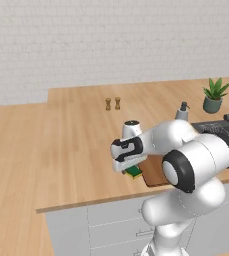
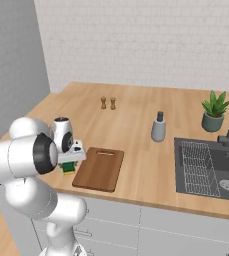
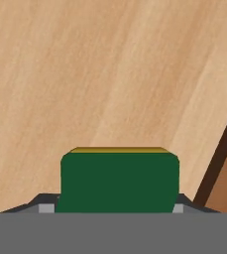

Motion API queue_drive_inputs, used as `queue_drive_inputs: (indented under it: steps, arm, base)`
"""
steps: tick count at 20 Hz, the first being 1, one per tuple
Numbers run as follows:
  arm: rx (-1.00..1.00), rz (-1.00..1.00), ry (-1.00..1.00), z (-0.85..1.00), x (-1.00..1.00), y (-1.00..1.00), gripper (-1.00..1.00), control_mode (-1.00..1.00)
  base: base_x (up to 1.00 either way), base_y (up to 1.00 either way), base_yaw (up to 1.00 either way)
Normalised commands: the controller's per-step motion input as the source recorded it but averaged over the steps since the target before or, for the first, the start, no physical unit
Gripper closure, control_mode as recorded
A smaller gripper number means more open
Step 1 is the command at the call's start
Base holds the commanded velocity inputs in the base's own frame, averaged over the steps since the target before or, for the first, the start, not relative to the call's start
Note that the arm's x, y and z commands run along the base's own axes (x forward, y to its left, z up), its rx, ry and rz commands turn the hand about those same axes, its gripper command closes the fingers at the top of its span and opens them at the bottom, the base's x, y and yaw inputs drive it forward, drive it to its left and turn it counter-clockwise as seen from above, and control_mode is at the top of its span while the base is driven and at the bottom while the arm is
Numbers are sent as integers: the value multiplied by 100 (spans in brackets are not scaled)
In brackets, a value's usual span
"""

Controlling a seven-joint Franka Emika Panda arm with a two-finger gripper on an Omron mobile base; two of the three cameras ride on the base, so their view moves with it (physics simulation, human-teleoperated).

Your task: Pick up the sponge from the counter and clean the cutting board by briefly scrubbing or pressing down on the cutting board. Once finished, release the sponge.

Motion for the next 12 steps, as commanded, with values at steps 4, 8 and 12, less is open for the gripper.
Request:
queue_drive_inputs:
  steps: [4, 8, 12]
  arm:
    - [-6, -5, -16, 55, 47, -5, 100, -100]
    - [0, -2, -2, 5, 24, 1, 100, -100]
    - [1, 0, 0, 2, 35, -42, 100, -100]
  base:
    - [0, 0, 0]
    - [0, 0, 0]
    - [0, 0, 0]
